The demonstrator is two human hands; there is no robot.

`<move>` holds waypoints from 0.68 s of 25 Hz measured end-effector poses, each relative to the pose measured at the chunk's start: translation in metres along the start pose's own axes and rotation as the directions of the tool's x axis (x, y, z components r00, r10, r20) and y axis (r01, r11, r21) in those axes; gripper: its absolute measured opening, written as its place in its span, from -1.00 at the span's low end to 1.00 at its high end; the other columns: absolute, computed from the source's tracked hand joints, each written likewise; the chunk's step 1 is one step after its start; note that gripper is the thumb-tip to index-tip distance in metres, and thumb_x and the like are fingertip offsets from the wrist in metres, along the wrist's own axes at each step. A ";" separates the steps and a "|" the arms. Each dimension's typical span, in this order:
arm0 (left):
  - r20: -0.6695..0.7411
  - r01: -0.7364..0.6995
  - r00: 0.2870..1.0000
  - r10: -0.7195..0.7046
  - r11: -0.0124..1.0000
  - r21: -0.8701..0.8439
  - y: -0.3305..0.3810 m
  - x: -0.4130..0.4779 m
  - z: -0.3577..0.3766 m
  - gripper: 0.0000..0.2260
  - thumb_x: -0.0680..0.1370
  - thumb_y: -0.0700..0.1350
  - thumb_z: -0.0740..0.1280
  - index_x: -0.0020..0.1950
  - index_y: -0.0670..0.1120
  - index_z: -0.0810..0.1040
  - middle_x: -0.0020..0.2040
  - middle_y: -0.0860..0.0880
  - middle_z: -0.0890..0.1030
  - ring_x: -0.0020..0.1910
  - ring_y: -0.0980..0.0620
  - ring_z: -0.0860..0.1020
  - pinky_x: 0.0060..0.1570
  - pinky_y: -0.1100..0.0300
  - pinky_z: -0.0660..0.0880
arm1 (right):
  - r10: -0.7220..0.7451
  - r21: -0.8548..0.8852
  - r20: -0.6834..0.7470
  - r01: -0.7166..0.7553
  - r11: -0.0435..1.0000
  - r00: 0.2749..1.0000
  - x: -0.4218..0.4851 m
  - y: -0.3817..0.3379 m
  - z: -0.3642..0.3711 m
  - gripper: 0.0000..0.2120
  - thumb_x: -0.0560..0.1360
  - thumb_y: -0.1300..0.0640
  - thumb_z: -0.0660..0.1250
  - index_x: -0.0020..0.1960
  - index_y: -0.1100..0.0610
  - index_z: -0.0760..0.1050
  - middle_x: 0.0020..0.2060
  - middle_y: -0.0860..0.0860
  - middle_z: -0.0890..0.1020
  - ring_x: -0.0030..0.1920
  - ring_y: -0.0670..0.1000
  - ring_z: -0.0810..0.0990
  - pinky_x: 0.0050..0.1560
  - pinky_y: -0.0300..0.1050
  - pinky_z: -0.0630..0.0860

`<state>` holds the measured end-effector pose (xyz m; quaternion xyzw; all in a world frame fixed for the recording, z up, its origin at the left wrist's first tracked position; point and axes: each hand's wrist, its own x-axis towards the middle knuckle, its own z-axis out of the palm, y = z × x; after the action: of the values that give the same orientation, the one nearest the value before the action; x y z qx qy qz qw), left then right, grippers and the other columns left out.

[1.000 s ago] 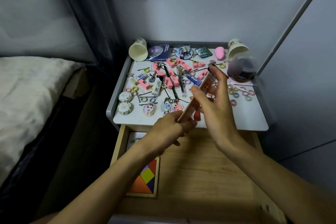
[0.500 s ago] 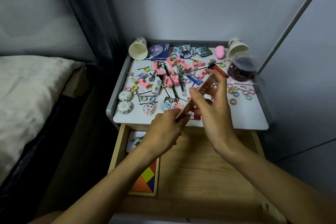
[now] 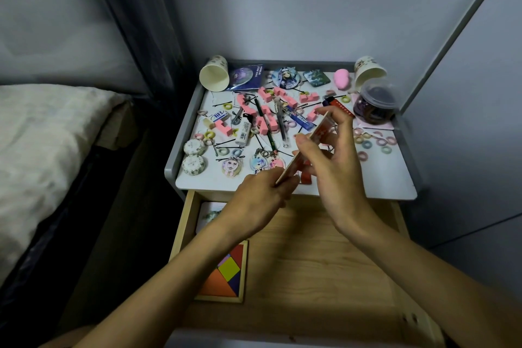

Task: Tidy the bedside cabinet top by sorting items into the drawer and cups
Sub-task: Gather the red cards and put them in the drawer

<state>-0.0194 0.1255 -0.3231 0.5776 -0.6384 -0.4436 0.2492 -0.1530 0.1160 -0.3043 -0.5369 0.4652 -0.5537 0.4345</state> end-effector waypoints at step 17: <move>-0.322 -0.218 0.856 0.404 0.848 0.483 -0.004 -0.002 -0.011 -0.66 0.50 0.26 0.17 0.01 0.11 0.61 -0.12 0.16 0.68 -0.19 0.22 0.61 -0.20 0.11 0.58 | -0.067 -0.113 -0.037 0.062 0.992 0.997 0.010 0.000 -0.009 -0.58 0.55 0.12 0.36 0.34 -0.11 0.34 -0.02 -0.14 0.61 0.04 -0.03 0.64 0.05 0.11 0.62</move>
<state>-0.0084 0.1245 -0.3207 0.5841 -0.7398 -0.1123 0.3145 -0.1627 0.1068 -0.3027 -0.5638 0.4866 -0.5513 0.3761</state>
